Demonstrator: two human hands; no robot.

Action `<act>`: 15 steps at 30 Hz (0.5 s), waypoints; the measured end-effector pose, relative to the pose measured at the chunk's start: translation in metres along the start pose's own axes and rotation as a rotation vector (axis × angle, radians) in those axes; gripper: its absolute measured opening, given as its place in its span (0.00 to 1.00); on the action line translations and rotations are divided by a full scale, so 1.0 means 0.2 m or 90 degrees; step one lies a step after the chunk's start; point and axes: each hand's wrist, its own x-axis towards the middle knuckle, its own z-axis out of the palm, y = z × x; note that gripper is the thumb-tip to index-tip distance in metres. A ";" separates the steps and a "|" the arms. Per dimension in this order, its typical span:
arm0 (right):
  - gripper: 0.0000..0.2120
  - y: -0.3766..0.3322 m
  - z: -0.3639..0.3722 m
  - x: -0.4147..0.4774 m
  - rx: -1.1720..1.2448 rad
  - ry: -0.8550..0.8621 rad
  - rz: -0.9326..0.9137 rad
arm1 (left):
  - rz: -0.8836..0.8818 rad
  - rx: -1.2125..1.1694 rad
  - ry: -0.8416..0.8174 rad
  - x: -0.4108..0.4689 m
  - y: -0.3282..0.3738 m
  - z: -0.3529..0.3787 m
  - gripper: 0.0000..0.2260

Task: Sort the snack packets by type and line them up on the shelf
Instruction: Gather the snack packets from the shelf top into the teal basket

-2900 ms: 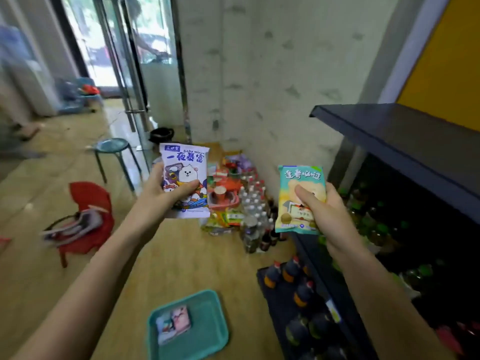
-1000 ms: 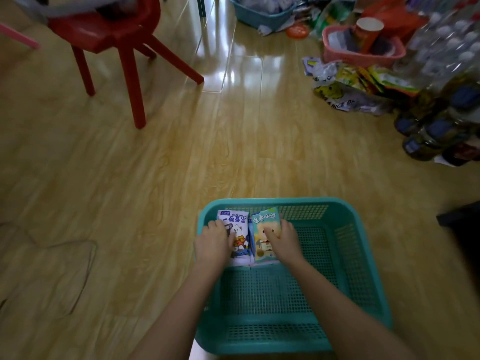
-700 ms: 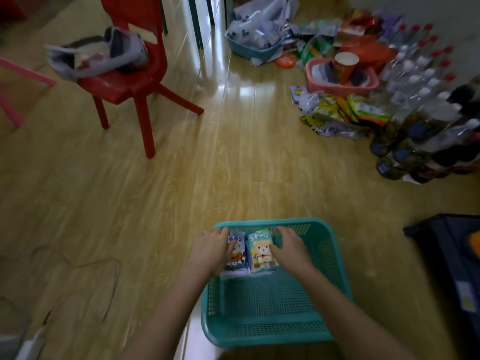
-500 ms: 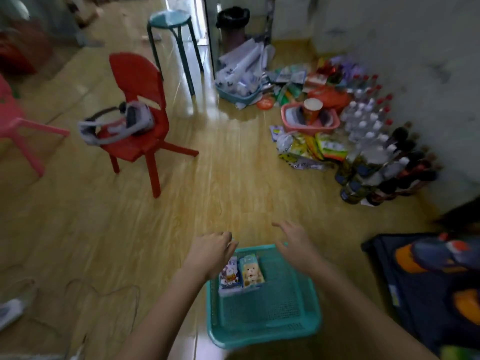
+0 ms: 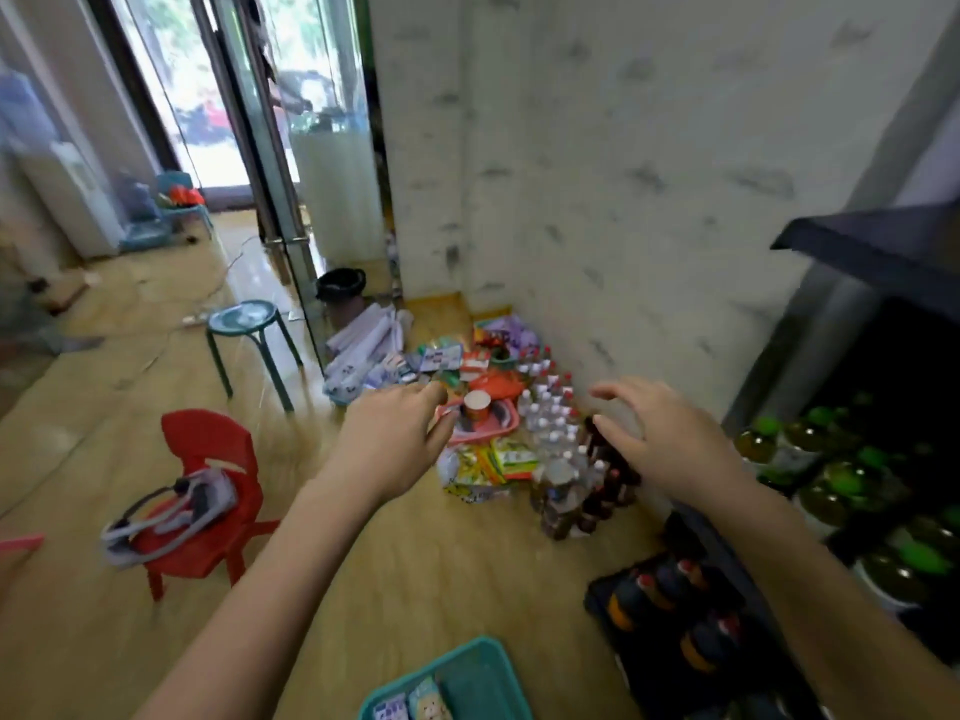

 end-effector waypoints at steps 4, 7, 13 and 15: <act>0.18 0.07 -0.41 -0.27 -0.074 0.089 0.083 | 0.100 -0.059 0.093 0.11 0.19 -0.26 0.19; 0.18 0.11 -0.59 -0.54 -0.105 0.118 0.162 | 0.170 -0.084 0.104 0.12 0.37 -0.37 0.26; 0.18 0.22 -0.84 -1.15 -0.130 0.173 0.343 | 0.286 -0.210 0.142 0.14 0.86 -0.48 0.16; 0.17 0.27 -0.94 -1.37 -0.144 0.200 0.413 | 0.336 -0.266 0.124 0.15 1.09 -0.50 0.14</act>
